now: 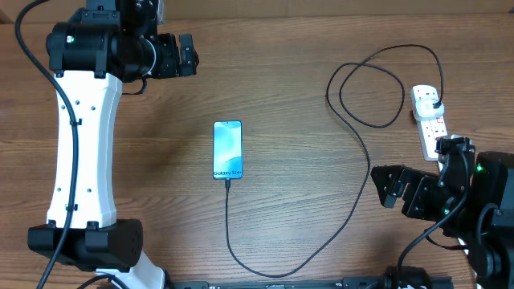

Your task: Plug charger to phone and switch on socket

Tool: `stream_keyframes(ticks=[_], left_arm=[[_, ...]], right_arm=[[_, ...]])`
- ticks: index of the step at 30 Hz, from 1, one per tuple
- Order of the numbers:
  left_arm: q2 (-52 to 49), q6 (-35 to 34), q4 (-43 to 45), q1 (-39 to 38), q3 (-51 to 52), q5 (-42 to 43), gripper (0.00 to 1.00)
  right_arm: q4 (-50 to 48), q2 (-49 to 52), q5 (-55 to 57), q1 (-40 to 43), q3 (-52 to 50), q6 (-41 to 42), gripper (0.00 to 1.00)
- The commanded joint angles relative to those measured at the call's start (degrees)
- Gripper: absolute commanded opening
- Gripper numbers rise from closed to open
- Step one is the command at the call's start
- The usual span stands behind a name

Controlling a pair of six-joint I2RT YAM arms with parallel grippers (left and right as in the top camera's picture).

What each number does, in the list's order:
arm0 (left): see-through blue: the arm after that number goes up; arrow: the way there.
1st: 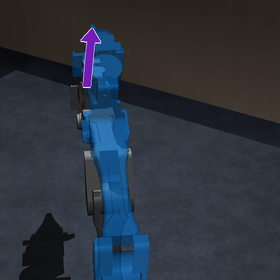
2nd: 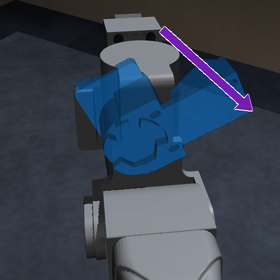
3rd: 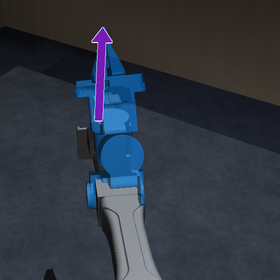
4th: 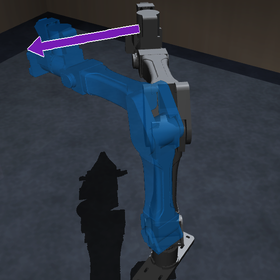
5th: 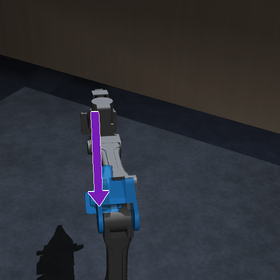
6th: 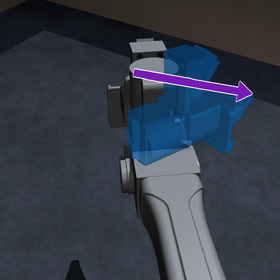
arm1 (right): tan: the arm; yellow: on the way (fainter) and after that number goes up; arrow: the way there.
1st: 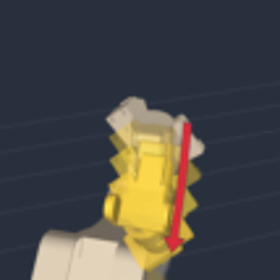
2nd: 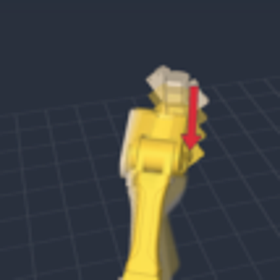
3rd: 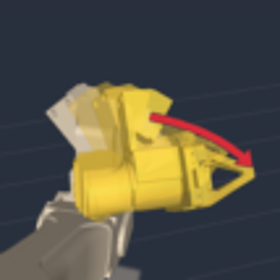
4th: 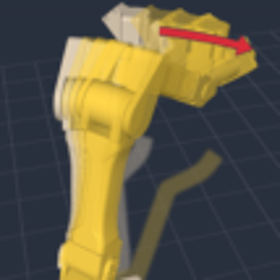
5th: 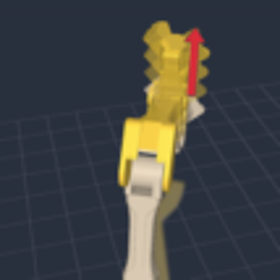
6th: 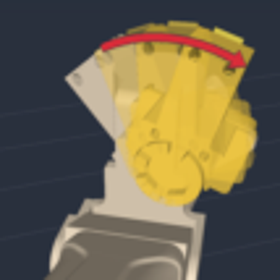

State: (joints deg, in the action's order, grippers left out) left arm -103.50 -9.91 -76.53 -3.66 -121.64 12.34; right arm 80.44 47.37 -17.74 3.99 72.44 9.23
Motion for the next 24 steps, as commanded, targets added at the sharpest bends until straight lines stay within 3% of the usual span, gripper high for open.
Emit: stream_keyframes(ticks=[1, 10, 14, 24], left_arm=[[-0.4, 0.9, 0.0, 0.3, -0.2, -0.4, 1.00], [-0.4, 0.9, 0.0, 0.3, -0.2, -0.4, 1.00], [-0.4, 0.9, 0.0, 0.3, -0.2, -0.4, 0.99], [-0.4, 0.9, 0.0, 0.3, -0.2, -0.4, 1.00]], right_arm=[[-0.5, -0.1, 1.2, -0.4, 0.7, -0.1, 1.00], [-7.3, -1.2, 2.7, -0.5, -0.3, -0.6, 1.00], [-16.0, -4.9, 3.3, -2.6, -2.9, -0.5, 1.00], [-39.6, -19.0, 8.8, -6.2, -21.6, -0.6, 1.00]])
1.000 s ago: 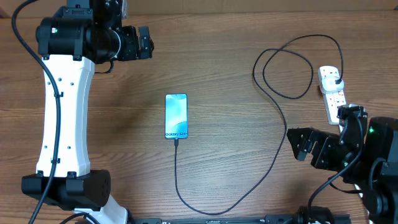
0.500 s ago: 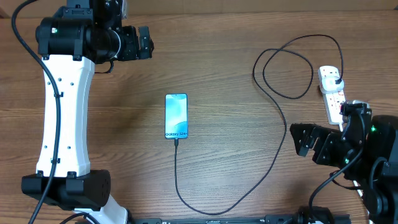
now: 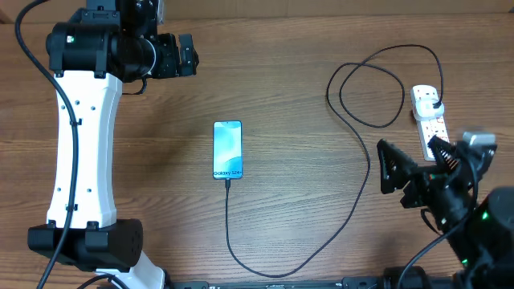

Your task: Plug charger to phone and switch on socket

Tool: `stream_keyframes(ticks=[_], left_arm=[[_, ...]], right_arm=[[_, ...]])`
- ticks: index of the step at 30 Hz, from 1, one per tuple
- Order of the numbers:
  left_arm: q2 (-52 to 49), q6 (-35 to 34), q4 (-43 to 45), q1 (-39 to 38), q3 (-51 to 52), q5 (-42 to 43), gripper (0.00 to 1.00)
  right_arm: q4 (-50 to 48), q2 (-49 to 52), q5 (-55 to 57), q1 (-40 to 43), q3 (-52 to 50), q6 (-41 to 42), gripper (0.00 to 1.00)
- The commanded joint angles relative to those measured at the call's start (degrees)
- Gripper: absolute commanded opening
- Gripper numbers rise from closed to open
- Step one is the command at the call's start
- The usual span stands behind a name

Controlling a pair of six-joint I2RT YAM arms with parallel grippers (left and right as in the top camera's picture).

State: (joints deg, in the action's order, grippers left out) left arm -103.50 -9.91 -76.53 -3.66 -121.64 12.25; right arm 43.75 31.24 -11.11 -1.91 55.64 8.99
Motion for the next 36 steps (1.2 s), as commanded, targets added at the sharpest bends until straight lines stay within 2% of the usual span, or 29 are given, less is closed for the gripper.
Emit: stream_keyframes(ticks=[1, 9, 17, 31, 36], left_arm=[[-0.4, 0.9, 0.0, 0.3, -0.2, -0.3, 1.00], [-0.4, 0.9, 0.0, 0.3, -0.2, -0.3, 1.00], [-0.4, 0.9, 0.0, 0.3, -0.2, -0.3, 1.00], [-0.4, 0.9, 0.0, 0.3, -0.2, -0.3, 0.99], [-0.4, 0.9, 0.0, 0.3, -0.2, -0.3, 1.00]], right_arm=[[-5.8, -4.5, 2.8, -0.3, -7.5, -0.3, 1.00], [-32.0, -15.5, 3.6, -0.3, -29.4, -0.3, 1.00], [-46.7, -21.6, 3.9, -0.3, -44.6, -0.3, 1.00], [-47.0, -29.4, 6.4, -0.3, -55.3, -0.3, 1.00], [-39.1, -31.1, 7.0, -0.3, -55.2, -0.3, 1.00]])
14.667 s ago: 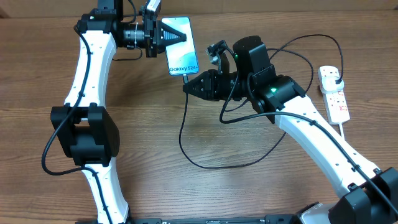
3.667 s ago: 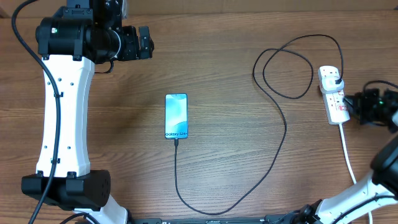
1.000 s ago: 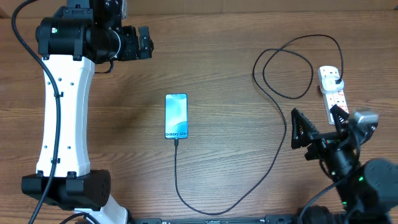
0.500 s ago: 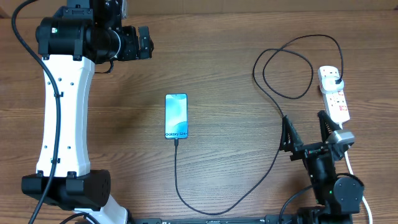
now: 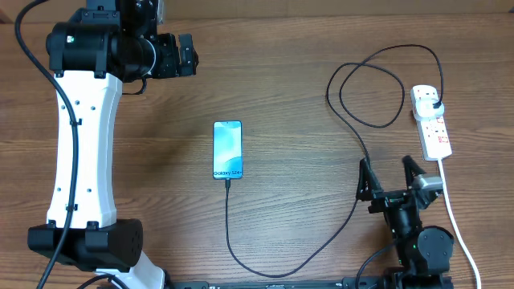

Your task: Plug charger to phone and switch on socket

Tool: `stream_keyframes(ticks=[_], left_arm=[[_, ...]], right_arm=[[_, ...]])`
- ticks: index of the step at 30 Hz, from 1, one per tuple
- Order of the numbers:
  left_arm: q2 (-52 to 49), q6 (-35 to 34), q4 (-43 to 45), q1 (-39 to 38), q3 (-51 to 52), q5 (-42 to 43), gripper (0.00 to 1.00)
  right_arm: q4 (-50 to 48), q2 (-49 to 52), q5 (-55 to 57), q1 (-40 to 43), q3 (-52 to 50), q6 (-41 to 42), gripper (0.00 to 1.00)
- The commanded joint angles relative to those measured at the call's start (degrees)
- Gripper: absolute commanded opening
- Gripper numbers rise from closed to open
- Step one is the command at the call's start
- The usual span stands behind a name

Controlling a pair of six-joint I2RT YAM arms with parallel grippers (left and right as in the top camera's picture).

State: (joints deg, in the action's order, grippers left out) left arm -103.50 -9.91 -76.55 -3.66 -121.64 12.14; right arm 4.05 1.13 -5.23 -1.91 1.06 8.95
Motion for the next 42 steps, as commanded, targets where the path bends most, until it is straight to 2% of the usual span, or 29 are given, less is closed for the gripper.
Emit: stream_keyframes(ticks=[1, 39, 42], left_arm=[[-0.4, 0.9, 0.1, 0.3, -0.2, -0.2, 1.00], [-0.1, 0.9, 0.1, 0.2, -0.2, -0.2, 0.99], [1.8, 1.1, 0.1, 0.2, -0.1, -3.5, 1.00]], right_arm=[[0.5, -1.0, 1.1, -0.3, -0.6, -0.3, 1.00], [0.4, -1.0, 1.1, -0.3, -0.6, -0.3, 1.00], [0.4, -1.0, 1.1, -0.3, -0.6, -0.3, 1.00]])
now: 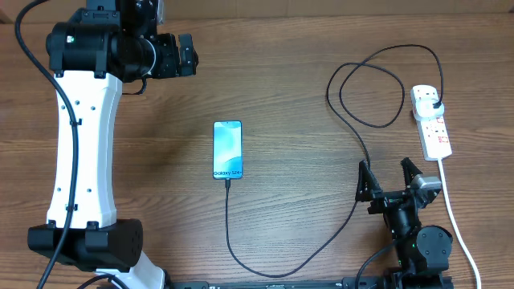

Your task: Plug charger to phone and switch on socket

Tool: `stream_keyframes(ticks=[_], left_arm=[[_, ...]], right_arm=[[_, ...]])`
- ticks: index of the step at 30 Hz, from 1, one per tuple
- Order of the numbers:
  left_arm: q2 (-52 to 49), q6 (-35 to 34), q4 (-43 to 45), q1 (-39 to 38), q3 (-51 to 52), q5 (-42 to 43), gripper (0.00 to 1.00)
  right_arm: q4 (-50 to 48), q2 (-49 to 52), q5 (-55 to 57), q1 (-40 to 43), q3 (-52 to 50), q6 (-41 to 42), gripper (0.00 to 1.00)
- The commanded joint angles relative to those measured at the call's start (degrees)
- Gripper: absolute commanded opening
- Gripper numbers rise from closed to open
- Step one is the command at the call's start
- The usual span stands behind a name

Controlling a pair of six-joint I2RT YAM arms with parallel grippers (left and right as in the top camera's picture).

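A phone (pixel 227 150) with a lit blue screen lies flat at the table's middle. The black charger cable (pixel 321 241) is plugged into its near end, curves along the front and loops up to the plug (pixel 434 102) in the white socket strip (pixel 431 121) at the right. My right gripper (pixel 388 174) stands open near the front right, fingers pointing away, left of the strip and beside the cable. My left gripper (pixel 189 53) sits at the back left, far from the phone; its jaws look nearly together, and whether it is open is unclear.
The strip's white lead (pixel 456 217) runs down the right side to the front edge, just right of my right arm's base. The left arm's white link (pixel 80 144) spans the table's left side.
My right gripper has barely shifted, a touch to the right. Phone, cable, strip and left arm are unchanged.
At first my right gripper lay low at the right, just below the socket strip. Then it pointed left near the strip's lower end. By 1.4 s ago it had drawn back to the front right, open, where it stays. The phone stayed plugged in throughout.
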State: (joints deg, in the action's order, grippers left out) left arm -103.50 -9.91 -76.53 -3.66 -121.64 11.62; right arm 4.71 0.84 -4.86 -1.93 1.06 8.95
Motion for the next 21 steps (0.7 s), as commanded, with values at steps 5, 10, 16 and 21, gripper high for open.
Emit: stream_keyframes(ticks=[5, 10, 16, 21], left_arm=[[8.2, 1.1, 0.1, 0.2, 2.4, -5.7, 1.00], [17.4, 1.1, 0.1, 0.2, 9.9, -5.7, 1.00], [29.9, 1.1, 0.2, 0.3, 23.5, -6.8, 1.00], [40.4, 1.1, 1.9, 0.3, 36.6, -6.9, 1.00]], right_arm=[[-0.2, -0.7, 0.7, -0.3, -0.6, -0.3, 1.00], [-0.2, -0.7, 0.7, -0.3, -0.6, -0.3, 1.00], [-0.2, -0.7, 0.7, -0.3, -0.6, -0.3, 1.00], [-0.2, -0.7, 0.7, -0.3, -0.6, -0.3, 1.00]])
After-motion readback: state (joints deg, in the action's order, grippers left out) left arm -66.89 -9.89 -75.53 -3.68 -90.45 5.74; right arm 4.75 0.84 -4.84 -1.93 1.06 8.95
